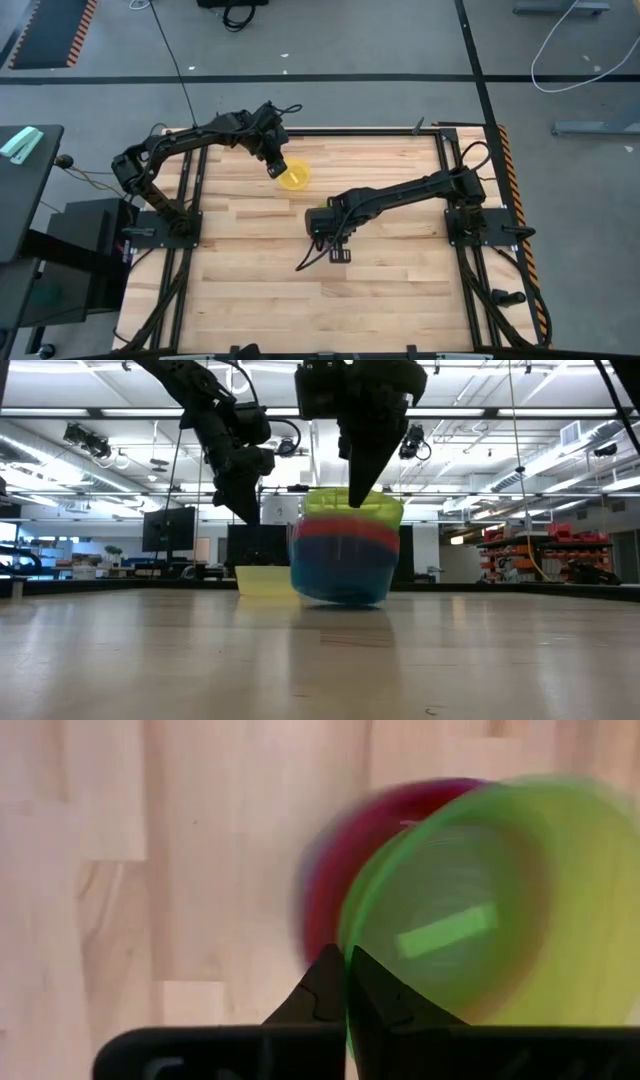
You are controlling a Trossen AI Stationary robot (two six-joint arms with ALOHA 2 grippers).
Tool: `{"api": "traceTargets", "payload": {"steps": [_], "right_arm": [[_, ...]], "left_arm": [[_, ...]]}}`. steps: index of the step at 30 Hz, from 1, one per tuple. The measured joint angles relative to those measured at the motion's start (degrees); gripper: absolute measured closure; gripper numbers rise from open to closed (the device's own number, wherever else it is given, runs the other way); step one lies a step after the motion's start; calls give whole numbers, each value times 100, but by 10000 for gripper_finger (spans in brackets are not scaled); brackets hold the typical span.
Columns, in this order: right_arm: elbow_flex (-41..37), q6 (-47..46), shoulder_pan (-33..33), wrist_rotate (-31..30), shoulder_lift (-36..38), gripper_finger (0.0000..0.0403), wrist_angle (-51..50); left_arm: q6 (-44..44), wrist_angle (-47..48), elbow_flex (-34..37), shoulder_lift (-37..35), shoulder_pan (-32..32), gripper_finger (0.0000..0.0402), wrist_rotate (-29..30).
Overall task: Nest bowls inside each other
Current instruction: Stack the green bowl on top of the purple bowl
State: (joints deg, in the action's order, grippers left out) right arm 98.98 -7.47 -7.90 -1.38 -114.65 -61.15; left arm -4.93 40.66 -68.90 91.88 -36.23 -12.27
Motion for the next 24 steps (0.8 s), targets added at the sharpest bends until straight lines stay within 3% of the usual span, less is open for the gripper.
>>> {"api": "traceTargets", "payload": {"steps": [17, 24], "right_arm": [[-7, -155, -151, 282, -276, 403, -28], [15, -46, -78, 81, -496, 403, -46]], "left_arm": [[19, -10, -2, 0, 2, 292, 0], [20, -15, -4, 0, 2, 292, 2]]}}
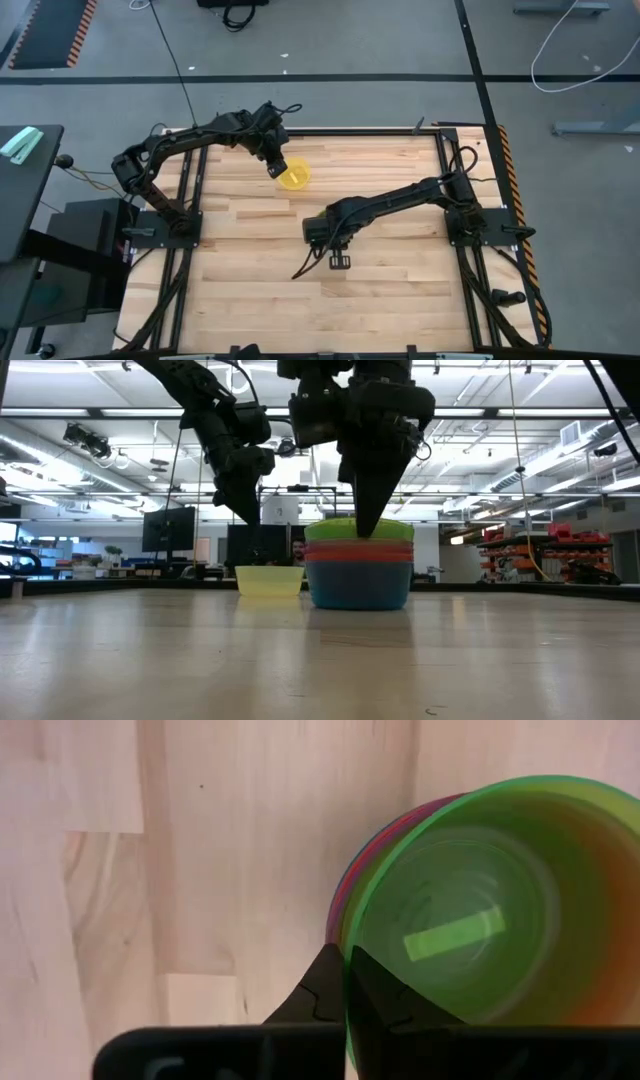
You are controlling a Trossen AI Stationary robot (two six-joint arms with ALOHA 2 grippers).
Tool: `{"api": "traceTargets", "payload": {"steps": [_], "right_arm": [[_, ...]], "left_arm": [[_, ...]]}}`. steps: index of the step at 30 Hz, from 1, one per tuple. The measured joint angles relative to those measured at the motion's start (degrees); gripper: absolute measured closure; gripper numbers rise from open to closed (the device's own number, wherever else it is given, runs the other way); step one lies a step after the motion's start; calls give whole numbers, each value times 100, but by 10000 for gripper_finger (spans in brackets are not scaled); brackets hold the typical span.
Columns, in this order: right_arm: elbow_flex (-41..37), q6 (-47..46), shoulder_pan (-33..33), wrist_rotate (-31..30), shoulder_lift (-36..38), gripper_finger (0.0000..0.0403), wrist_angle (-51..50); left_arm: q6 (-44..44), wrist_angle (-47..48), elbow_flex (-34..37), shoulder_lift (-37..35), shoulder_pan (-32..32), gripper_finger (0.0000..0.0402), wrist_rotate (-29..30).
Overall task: Nest bowls inside each other
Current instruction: Stack the green bowl on top of the purple bowl
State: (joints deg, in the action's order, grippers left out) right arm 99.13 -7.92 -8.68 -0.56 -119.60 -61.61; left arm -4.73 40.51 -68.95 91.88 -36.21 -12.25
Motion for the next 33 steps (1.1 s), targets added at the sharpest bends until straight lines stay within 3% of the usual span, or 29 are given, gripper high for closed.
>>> {"api": "traceTargets", "payload": {"steps": [19, 33], "right_arm": [[-15, -32, -86, -572, -25, 400, -15], [-35, -155, -79, -551, -10, 322, 33]], "left_arm": [[4, 0, 0, -2, 0, 292, -1], [-9, 0, 0, -2, 7, 292, 0]]}}
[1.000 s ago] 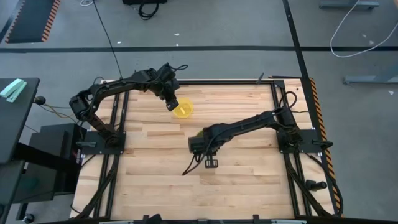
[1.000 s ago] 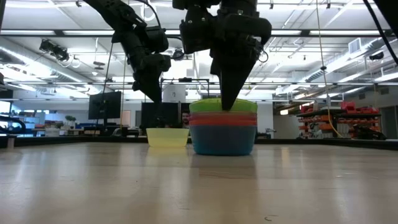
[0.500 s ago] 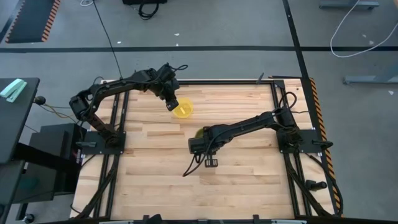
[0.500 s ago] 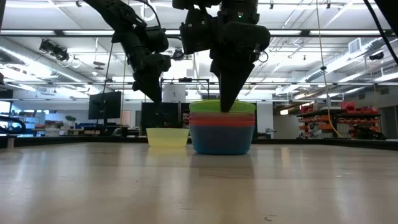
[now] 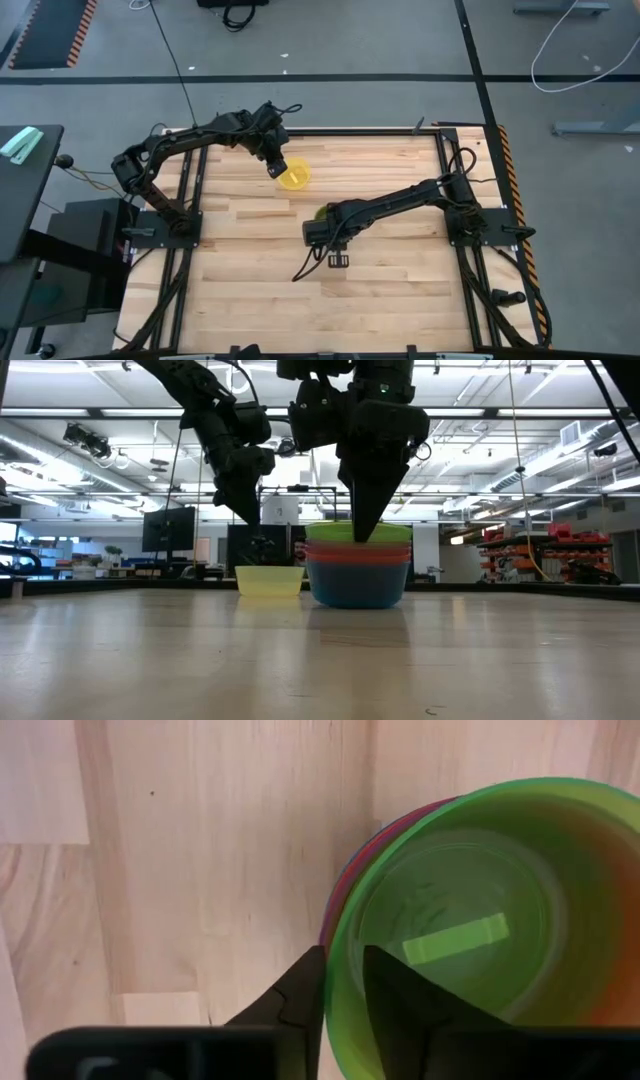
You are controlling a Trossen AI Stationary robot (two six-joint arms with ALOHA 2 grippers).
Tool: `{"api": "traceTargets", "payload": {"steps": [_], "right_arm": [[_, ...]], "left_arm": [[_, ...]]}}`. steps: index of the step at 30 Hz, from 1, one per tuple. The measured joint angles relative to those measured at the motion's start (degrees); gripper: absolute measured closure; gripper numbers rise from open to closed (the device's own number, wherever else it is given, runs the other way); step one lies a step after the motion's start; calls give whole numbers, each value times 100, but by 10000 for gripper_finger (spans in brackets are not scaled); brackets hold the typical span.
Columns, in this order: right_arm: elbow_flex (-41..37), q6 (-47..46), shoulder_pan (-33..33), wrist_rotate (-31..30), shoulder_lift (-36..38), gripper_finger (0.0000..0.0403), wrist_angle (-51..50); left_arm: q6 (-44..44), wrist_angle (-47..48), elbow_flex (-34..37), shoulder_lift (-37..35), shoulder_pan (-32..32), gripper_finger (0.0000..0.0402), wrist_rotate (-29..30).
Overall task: Nest bowls inside each other
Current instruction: Stack the green bowl on top of the purple bowl, then stack the yellow bowl on top of the green bowl
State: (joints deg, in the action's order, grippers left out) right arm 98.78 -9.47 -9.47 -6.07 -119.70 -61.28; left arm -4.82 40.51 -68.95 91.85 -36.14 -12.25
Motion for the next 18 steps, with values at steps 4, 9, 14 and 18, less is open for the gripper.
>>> {"api": "traceTargets", "payload": {"steps": [4, 9, 14, 18], "right_arm": [[0, -2, 0, -10, 0, 311, -2], [110, 0, -4, -279, 0, 304, -188], [418, 1, -9, -352, 0, 302, -313], [614, 17, -5, -355, 2, 302, -330]], "left_arm": [[0, 0, 0, 0, 0, 292, -1], [0, 0, 0, 1, 0, 292, -1], [-2, 0, 0, 0, 0, 292, 0], [5, 0, 0, 1, 0, 292, -1]]}}
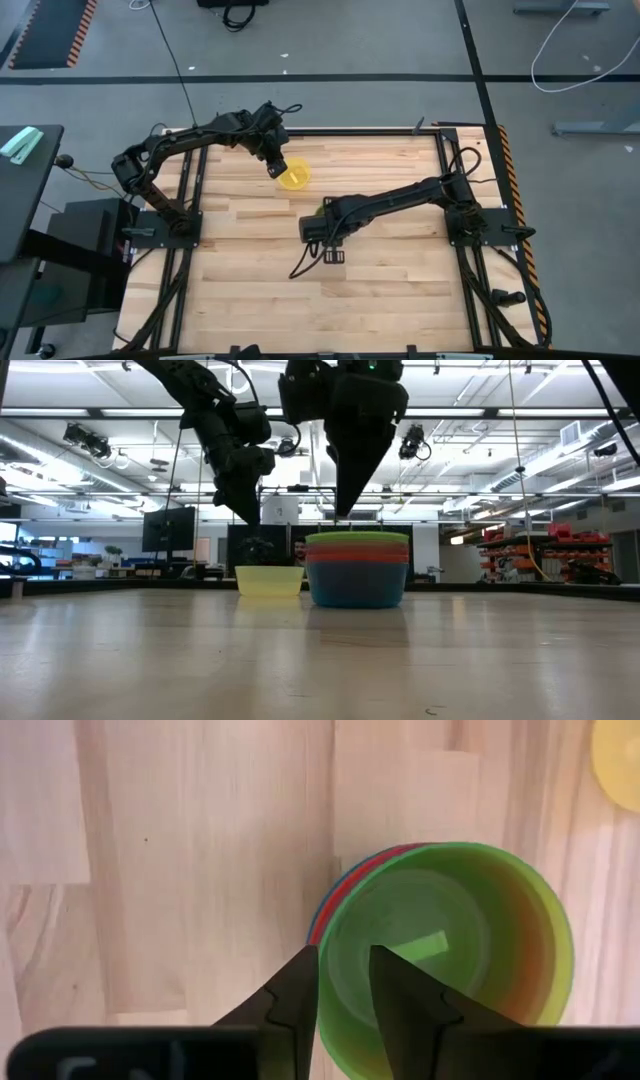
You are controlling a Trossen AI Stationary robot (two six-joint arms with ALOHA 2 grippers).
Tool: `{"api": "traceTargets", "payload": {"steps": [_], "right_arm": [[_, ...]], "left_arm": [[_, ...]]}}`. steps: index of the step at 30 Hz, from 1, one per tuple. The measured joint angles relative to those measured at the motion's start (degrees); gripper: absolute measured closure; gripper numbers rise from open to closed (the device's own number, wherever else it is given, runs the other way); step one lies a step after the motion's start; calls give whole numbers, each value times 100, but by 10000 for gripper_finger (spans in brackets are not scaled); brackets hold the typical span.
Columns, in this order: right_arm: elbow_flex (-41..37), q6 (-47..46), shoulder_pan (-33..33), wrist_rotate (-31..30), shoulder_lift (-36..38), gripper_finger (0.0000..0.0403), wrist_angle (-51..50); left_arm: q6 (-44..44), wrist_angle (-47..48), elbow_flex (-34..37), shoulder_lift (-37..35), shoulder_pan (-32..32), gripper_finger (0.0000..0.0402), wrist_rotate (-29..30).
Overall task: Nest bowls inside each other
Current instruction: Stack the yellow bowl on top of the green bowl
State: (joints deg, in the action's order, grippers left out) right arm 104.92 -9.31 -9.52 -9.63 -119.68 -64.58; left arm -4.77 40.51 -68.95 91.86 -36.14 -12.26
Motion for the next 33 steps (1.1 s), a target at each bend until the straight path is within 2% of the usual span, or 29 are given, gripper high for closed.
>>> {"api": "traceTargets", "payload": {"steps": [3, 9, 14, 18, 20, 29, 33], "right_arm": [[120, 31, 10, -66, -2, 302, -213], [298, -20, 194, -797, 0, 302, -1033], [310, 42, 481, -841, 0, 302, -1150], [304, 381, 715, -830, 80, 302, -1152], [291, 445, 858, -812, 253, 302, -1131], [-263, 451, 1394, -786, 1674, 302, -361], [-926, 367, 1505, -722, 2340, 302, 192]], "left_arm": [[3, 2, 0, -1, 4, 292, 0], [6, 72, 0, -1, 151, 292, -1], [-28, 192, 0, 0, 311, 292, -10], [-175, 242, -2, 70, 431, 292, -493], [-174, 327, -1, 187, 517, 292, -662], [-189, 340, 0, 981, 793, 292, -612], [-195, 283, 0, 1175, 868, 291, -148]]}}
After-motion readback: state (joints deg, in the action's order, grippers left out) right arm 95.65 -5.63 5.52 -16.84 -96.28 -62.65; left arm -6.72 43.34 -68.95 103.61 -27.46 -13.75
